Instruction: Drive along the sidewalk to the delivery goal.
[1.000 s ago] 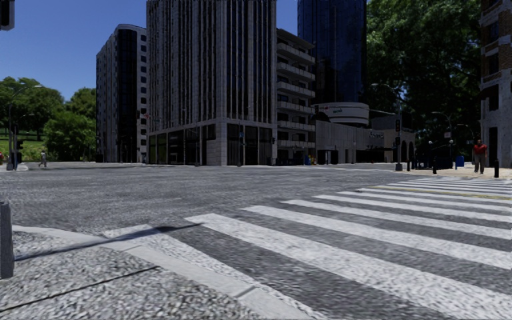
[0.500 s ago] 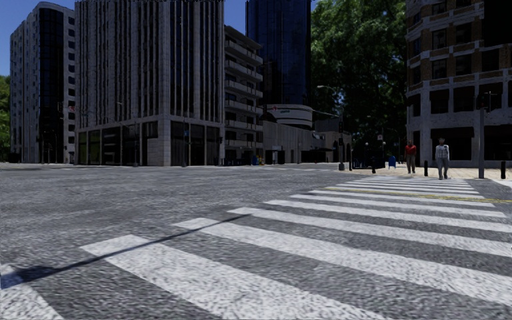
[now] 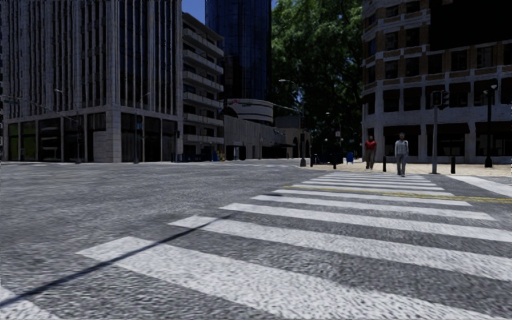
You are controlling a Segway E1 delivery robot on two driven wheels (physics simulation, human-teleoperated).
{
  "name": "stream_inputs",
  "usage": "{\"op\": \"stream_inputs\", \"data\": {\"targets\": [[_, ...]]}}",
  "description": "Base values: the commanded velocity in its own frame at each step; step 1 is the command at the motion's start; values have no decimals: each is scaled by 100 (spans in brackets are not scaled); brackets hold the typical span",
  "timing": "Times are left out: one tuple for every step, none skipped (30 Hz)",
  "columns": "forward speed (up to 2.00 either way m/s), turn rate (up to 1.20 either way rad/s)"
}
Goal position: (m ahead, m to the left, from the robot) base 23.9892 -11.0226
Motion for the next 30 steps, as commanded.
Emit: {"op": "stream_inputs", "data": {"targets": [[178,-47],[178,-47],[178,-47],[178,-47],[178,-47],[178,-47],[178,-47],[178,-47],[178,-47],[177,-47],[177,-47],[177,-47],[177,-47],[177,-47],[176,-47],[174,-47],[174,-44],[174,-41],[174,-41],[173,-41],[169,-40],[163,-40],[159,-40],[157,-40],[157,-35],[156,-27],[156,-25],[156,-24],[156,-24],[156,-21]]}}
